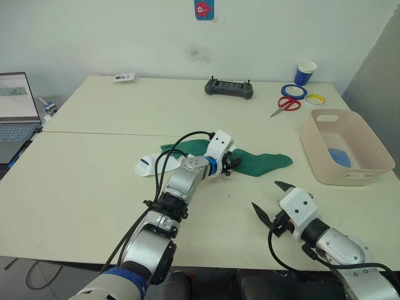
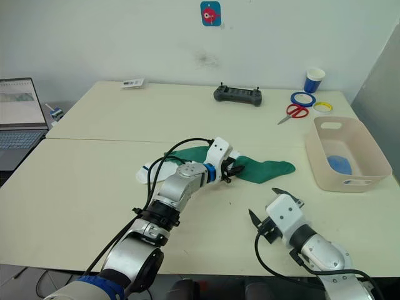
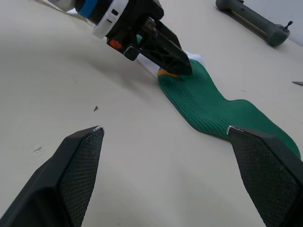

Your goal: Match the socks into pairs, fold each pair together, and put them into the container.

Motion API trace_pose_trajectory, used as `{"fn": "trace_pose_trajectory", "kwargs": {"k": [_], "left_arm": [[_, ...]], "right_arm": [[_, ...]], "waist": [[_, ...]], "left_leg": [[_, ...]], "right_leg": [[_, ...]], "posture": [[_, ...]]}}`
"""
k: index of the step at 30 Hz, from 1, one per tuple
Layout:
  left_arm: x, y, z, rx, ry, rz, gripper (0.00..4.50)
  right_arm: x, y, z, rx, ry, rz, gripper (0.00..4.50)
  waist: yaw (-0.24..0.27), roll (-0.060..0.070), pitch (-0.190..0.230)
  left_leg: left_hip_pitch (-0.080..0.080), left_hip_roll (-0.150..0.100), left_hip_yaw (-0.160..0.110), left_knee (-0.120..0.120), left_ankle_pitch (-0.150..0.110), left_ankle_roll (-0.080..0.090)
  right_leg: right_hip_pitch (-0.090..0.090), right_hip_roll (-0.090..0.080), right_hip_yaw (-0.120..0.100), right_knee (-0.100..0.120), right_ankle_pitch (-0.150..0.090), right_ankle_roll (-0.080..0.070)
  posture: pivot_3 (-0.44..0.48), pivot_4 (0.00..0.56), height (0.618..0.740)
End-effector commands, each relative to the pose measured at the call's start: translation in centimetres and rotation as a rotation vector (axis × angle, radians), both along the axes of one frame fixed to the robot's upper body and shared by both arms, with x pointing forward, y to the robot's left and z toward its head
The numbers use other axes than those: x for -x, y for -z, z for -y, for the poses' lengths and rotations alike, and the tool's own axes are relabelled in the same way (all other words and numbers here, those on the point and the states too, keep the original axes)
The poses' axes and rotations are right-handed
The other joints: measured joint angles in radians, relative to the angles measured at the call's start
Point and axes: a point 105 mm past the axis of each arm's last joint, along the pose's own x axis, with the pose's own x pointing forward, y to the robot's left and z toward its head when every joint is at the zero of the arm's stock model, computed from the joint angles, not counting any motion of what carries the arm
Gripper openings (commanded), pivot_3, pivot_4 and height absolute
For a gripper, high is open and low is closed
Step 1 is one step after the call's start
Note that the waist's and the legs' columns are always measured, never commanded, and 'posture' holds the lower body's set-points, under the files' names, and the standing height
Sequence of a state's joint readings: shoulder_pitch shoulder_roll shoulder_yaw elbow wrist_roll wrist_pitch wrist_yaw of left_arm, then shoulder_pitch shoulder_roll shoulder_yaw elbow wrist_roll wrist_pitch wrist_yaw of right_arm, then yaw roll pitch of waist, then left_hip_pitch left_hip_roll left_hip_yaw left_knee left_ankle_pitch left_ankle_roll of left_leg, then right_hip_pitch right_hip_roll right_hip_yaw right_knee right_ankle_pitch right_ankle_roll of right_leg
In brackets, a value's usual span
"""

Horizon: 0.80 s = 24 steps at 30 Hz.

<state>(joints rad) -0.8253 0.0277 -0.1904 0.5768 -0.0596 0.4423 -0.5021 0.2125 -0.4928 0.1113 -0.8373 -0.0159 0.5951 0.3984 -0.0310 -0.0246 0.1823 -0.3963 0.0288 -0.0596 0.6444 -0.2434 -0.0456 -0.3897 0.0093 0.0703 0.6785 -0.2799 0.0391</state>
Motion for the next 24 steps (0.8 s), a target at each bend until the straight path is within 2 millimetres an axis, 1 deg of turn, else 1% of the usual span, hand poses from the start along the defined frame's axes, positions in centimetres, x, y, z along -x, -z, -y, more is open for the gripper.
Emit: {"fn": "trace_pose_trajectory", "kwargs": {"k": [1, 4, 7, 9, 10, 14, 18, 22, 24], "left_arm": [[-0.5, -0.1, 0.5, -0.018, -0.009, 0.028, 2.3], [-0.5, 0.2, 0.6, -0.023, -0.011, 0.021, 1.74], [-0.6, 0.3, 0.6, -0.015, -0.018, 0.01, 0.89], [-0.5, 0.4, 0.6, -0.01, -0.017, 0.009, 0.23], [-0.5, 0.3, 0.5, -0.004, -0.017, 0.008, 0.08], [-0.3, -0.2, 0.6, 0.026, -0.012, 0.021, 0.08], [0.3, -1.9, 0.8, 0.063, 0.02, 0.08, 0.08], [2.4, -4.9, 0.3, 0.174, 0.102, 0.09, 0.08], [3.8, -5.8, -0.4, 0.222, 0.147, 0.056, 0.08]], "right_arm": [[0.2, -0.7, -0.3, -0.004, -0.01, 0.035, 4.5], [0.3, -0.5, -0.3, -0.003, -0.007, 0.031, 4.5], [0.3, -0.4, -0.2, -0.003, -0.005, 0.028, 4.5], [0.3, -0.3, -0.2, -0.004, -0.003, 0.026, 4.5], [0.3, -0.3, -0.2, -0.004, -0.003, 0.025, 4.5], [0.3, -0.2, -0.1, -0.001, -0.003, 0.026, 4.5], [0.3, -0.2, 0.0, 0.002, -0.005, 0.028, 4.5], [0.5, -0.2, 0.2, 0.008, -0.001, 0.028, 4.5], [0.6, -0.2, 0.3, 0.009, 0.001, 0.027, 4.5]], "waist": [[-0.001, 0.0, 0.0], [-0.001, 0.0, 0.0], [-0.001, 0.0, 0.0], [-0.001, 0.0, 0.0], [0.0, 0.0, 0.0], [-0.001, 0.0, 0.0], [-0.001, 0.0, 0.0], [-0.002, 0.0, 0.0], [-0.001, 0.0, 0.0]], "left_leg": [[0.0, 0.0, 0.0, 0.0, 0.0, 0.0], [0.0, 0.0, 0.0, 0.0, 0.0, 0.0], [0.0, 0.0, 0.0, 0.0, 0.0, 0.0], [0.0, 0.0, 0.0, 0.0, 0.0, 0.0], [0.0, 0.0, 0.0, 0.0, 0.0, 0.0], [0.0, 0.0, 0.0, 0.0, 0.0, 0.0], [0.0, 0.0, 0.0, 0.0, 0.0, 0.0], [0.0, 0.0, 0.0, 0.0, 0.0, 0.0], [0.0, 0.001, 0.0, -0.001, 0.0, 0.0]], "right_leg": [[0.0, 0.0, 0.0, 0.0, 0.0, 0.0], [0.0, 0.0, 0.0, 0.0, 0.0, 0.0], [0.0, 0.0, 0.0, 0.0, 0.0, 0.0], [0.0, 0.0, 0.0, 0.0, 0.0, 0.0], [0.0, 0.0, 0.0, 0.0, 0.0, 0.0], [0.0, 0.0, 0.0, 0.0, 0.0, 0.0], [0.0, 0.0, 0.0, 0.0, 0.0, 0.0], [0.0, 0.0, 0.0, 0.0, 0.0, 0.0], [0.0, 0.0, 0.0, 0.0, 0.0, 0.0]], "posture": [[0.0, 0.15, 0.74], [0.0, 0.15, 0.74], [0.0, 0.15, 0.74], [0.0, 0.15, 0.74], [0.0, 0.15, 0.74], [0.0, 0.15, 0.74], [0.0, 0.15, 0.74], [0.0, 0.15, 0.74], [0.0, 0.15, 0.74]]}}
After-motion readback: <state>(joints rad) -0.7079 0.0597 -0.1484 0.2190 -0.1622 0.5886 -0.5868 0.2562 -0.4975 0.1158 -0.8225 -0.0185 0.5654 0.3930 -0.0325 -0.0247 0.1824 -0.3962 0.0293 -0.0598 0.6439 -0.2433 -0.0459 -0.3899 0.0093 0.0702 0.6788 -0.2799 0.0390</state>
